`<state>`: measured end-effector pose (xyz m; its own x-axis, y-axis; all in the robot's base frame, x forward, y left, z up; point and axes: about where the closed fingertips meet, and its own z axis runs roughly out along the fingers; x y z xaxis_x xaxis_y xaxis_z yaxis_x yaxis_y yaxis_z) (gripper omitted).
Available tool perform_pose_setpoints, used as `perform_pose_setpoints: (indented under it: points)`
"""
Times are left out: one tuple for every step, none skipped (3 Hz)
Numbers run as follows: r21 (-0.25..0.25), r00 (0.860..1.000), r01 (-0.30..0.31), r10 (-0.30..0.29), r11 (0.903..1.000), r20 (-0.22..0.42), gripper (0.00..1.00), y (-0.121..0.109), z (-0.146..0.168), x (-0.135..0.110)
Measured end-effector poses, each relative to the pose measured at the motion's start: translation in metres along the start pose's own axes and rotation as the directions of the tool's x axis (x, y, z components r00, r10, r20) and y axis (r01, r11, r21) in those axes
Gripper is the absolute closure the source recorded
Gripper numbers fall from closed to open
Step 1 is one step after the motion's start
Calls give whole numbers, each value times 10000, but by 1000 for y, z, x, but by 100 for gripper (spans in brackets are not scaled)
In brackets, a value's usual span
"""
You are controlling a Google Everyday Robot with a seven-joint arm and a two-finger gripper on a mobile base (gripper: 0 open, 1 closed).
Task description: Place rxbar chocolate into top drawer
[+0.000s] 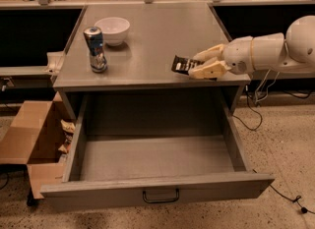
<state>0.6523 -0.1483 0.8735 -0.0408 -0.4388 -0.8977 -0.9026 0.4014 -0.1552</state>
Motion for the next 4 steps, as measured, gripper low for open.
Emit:
perform_pose_setpoints:
  points:
    - [-697,9991,-244,219,9973,-366,100,36,3,15]
    - [-1611,9936,-906,781,9828,-821,100,86,9,47]
    - [-2480,9751,-1943,1592,9491,-1546,100,142,20,97]
    - [-2555,9743,-1964,1591,9466,-1595,100,144,26,102]
